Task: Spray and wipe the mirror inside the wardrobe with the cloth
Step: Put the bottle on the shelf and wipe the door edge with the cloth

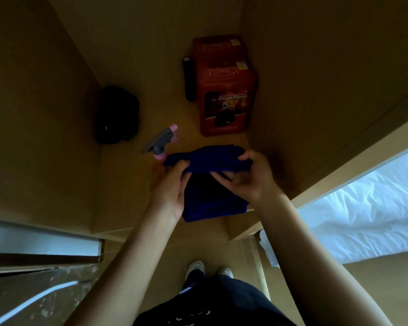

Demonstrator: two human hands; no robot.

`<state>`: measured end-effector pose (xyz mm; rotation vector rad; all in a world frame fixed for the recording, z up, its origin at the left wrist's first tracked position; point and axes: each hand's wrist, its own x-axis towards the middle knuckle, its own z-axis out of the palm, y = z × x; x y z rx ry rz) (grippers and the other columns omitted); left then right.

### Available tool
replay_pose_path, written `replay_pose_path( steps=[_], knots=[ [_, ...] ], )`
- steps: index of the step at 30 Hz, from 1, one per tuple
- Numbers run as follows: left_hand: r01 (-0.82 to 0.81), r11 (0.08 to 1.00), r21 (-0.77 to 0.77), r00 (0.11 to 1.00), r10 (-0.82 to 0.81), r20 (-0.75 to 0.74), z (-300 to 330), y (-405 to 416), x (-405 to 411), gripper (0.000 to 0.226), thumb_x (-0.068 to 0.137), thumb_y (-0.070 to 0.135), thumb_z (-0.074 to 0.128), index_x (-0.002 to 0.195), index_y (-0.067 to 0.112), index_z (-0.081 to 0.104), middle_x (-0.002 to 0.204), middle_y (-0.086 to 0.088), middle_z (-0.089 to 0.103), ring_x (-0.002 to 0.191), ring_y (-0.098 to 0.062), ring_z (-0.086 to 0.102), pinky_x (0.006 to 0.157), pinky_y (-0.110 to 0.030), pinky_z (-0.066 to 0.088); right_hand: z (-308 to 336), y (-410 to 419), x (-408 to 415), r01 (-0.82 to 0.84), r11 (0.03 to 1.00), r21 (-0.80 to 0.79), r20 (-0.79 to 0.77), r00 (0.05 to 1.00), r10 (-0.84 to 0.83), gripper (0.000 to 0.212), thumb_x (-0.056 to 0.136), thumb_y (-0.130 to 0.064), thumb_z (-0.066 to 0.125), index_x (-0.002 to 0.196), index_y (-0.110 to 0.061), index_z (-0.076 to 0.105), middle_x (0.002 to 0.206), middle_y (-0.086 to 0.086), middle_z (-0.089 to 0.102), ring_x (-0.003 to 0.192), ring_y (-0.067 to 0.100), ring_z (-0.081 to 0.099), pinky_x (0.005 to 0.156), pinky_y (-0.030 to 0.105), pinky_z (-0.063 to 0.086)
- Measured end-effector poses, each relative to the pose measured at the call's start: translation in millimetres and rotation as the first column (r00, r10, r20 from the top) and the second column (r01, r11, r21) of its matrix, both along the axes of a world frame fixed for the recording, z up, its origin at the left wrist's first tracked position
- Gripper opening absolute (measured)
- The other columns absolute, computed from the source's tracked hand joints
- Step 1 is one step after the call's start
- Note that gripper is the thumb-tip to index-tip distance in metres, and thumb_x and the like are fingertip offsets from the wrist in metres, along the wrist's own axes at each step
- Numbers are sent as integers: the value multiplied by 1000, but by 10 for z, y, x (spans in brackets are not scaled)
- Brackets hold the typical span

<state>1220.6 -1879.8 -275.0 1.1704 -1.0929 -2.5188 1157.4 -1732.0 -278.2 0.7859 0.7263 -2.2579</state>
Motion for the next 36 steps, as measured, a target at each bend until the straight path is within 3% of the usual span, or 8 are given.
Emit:
replay_pose_path(
  steps=[3,7,11,16,22,27,32,36],
  knots=[
    [133,977,-168,980,-104,170,-255,30,236,30,86,-5,63,108,12,55,106,-5,63,82,-13,66,56,-18,55,-133,114,82,-169,929,329,13,985,174,38,76,0,51,110,-17,55,119,11,55,98,37,63,67,44,60],
    [532,749,-395,792,-275,545,-651,82,475,53,74,1,78,117,5,48,122,-15,58,98,-30,63,73,-33,58,-404,204,281,-435,448,781,135,818,559,31,88,-12,55,118,-10,51,101,9,56,77,24,61,60,29,53],
    [705,547,-451,652,-251,716,-738,-82,353,68,72,37,81,126,9,53,125,-8,58,114,-28,58,95,-42,51,-604,203,263,-240,-33,970,190,673,715,65,88,-30,61,141,-4,33,126,16,49,110,33,54,86,34,43],
    [569,567,-596,807,-247,536,-705,-120,121,39,85,36,68,116,12,62,105,-4,68,82,-14,65,68,-33,58,-685,53,9,-29,-220,975,194,592,782,66,90,-46,61,138,-6,40,142,18,39,130,38,38,103,45,41],
    [487,739,-466,846,-265,464,-743,-30,-60,56,83,30,74,132,16,51,129,-3,59,114,-26,57,88,-35,49,-779,-30,-266,-107,-3,994,73,658,749,77,79,-47,76,132,-4,40,130,15,51,119,34,52,97,49,48],
    [438,868,-233,847,-312,431,-678,14,-77,45,76,23,80,111,23,54,109,0,61,78,-12,56,71,-29,46,-804,-44,-281,-217,327,920,-76,720,690,53,83,-15,73,132,-10,53,130,8,58,108,26,57,82,34,49],
    [419,888,-190,873,-338,351,-672,21,6,58,74,26,80,126,21,56,120,-2,64,102,-22,61,91,-39,49,-726,75,-91,-97,539,837,-327,701,634,53,82,-10,67,129,-27,51,116,-11,60,107,16,58,75,25,45],
    [394,902,-177,909,-354,219,-572,33,115,41,75,27,81,113,26,66,106,3,73,93,-17,70,74,-31,55,-630,149,75,-34,687,726,-455,725,517,53,83,-9,67,114,-49,52,105,-29,63,93,-7,62,74,19,49]
  ],
)
